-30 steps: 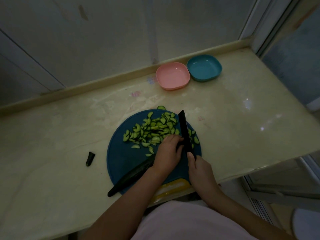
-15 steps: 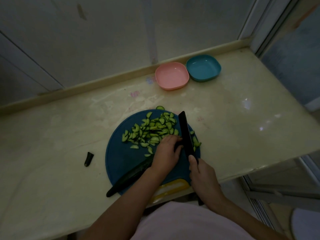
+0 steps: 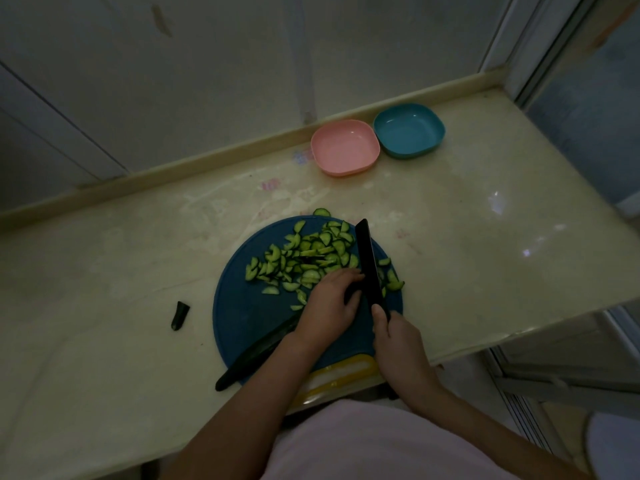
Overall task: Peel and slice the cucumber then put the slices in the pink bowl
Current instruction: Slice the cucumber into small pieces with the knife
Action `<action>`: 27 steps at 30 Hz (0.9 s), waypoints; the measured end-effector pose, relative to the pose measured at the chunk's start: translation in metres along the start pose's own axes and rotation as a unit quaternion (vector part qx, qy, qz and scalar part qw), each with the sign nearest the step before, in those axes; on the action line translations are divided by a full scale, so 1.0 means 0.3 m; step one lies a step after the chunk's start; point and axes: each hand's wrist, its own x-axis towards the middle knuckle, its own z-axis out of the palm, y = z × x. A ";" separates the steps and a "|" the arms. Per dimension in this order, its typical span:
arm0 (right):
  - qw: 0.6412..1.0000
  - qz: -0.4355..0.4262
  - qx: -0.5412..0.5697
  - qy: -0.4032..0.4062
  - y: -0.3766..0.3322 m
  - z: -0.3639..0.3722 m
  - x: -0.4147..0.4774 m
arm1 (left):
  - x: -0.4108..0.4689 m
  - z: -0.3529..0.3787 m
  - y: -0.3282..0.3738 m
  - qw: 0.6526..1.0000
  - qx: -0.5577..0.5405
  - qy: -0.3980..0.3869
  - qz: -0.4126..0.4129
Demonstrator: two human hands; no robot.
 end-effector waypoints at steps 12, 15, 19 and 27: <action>0.998 0.000 0.066 -0.004 0.020 -0.011 -0.024 | -0.007 0.004 0.007 1.000 -0.001 0.027 0.007; 0.998 -0.001 0.062 -0.003 0.017 -0.010 -0.026 | -0.006 0.003 0.006 1.000 -0.001 0.027 0.007; 0.998 -0.005 0.063 -0.002 0.016 -0.005 -0.028 | -0.005 0.002 0.008 1.000 0.001 0.028 0.003; 0.999 -0.002 0.048 0.008 0.003 0.016 -0.013 | -0.003 0.004 0.004 1.000 0.005 0.022 0.001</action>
